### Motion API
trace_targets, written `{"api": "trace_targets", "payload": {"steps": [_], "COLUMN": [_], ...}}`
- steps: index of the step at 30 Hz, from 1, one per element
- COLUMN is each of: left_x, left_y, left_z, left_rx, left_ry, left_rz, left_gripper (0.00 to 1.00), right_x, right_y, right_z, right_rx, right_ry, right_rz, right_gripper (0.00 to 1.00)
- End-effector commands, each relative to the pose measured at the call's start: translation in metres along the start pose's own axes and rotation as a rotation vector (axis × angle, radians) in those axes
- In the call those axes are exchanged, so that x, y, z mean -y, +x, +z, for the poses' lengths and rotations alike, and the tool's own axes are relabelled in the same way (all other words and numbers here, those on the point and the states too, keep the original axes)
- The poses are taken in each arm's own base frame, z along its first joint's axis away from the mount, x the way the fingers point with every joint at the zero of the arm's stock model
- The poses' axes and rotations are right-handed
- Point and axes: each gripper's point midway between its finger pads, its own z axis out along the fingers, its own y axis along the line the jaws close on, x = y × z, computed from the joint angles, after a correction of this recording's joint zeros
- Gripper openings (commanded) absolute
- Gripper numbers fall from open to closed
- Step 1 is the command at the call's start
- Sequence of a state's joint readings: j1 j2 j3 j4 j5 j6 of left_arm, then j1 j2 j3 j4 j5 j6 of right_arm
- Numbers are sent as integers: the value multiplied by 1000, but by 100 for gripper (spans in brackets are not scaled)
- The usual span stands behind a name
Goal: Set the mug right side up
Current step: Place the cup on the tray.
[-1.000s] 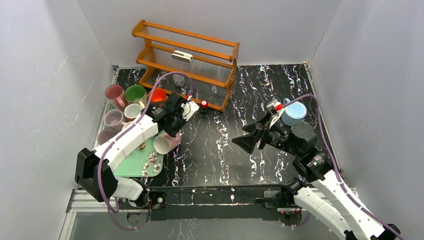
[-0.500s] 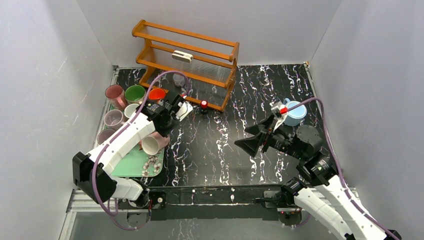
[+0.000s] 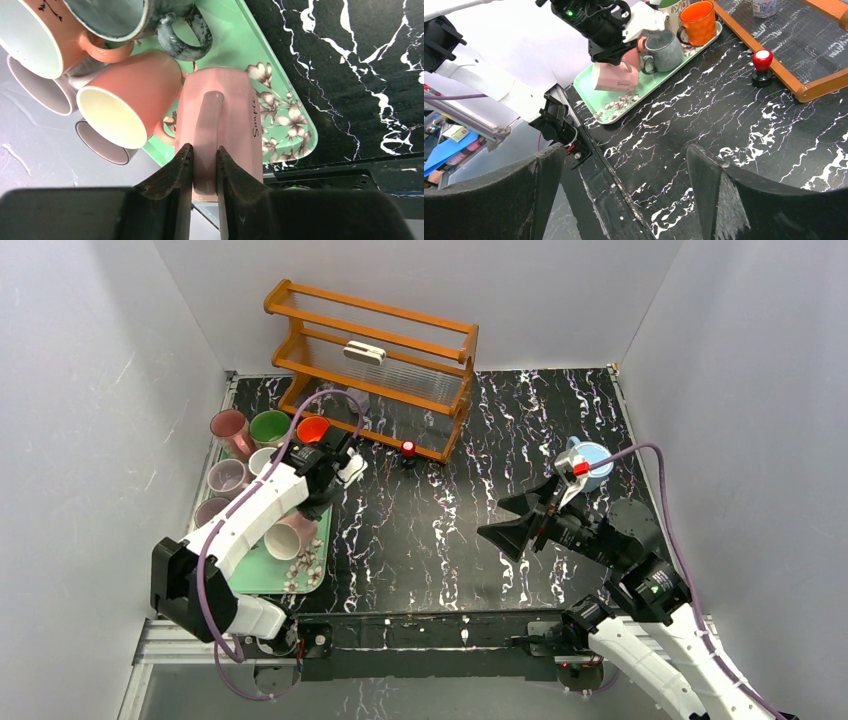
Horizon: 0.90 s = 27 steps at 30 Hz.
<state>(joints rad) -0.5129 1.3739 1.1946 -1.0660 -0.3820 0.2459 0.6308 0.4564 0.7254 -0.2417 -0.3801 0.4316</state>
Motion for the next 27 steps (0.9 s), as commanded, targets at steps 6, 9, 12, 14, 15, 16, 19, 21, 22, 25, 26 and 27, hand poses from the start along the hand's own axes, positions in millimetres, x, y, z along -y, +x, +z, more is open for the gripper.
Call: {"api": "trace_targets", "payload": {"steps": [6, 9, 12, 14, 15, 16, 19, 21, 22, 25, 26, 27], "left_x": [2, 2, -3, -4, -5, -5, 1, 4, 7, 12, 14, 15], "left_y": [-7, -13, -21, -28, -31, -34, -42, -43, -44, -45, -46, -47], "left_z": [24, 34, 40, 42, 42, 44, 49, 53, 54, 59, 60, 60], "left_rx": [-15, -11, 9, 30, 35, 41, 72, 72, 68, 62, 61, 65], "left_ry": [14, 1, -36, -44, -47, -46, -18, 0, 14, 41, 52, 59], "left_rz": [30, 39, 28, 20, 19, 17, 29, 55, 68, 78, 83, 82], "left_gripper": [0, 0, 0, 2, 3, 3, 3, 0, 0, 0, 0, 0], "right_x": [-6, -6, -4, -3, -3, -3, -1, -1, 0, 1, 1, 2], "right_y": [-10, -12, -11, -11, -10, -11, -11, -10, -10, -9, -8, -7], "right_z": [-4, -5, -5, -3, -3, -2, 0, 2, 2, 3, 3, 3], "right_rx": [26, 33, 33, 34, 32, 32, 25, 22, 22, 22, 21, 19], "right_ry": [-11, -7, -1, 0, 1, -1, 1, 2, 3, 4, 5, 6], "right_rz": [-32, -40, -44, -45, -44, -46, -47, -45, -45, -42, -40, -37], "right_gripper": [99, 99, 99, 99, 99, 99, 99, 99, 99, 99, 99, 99]}}
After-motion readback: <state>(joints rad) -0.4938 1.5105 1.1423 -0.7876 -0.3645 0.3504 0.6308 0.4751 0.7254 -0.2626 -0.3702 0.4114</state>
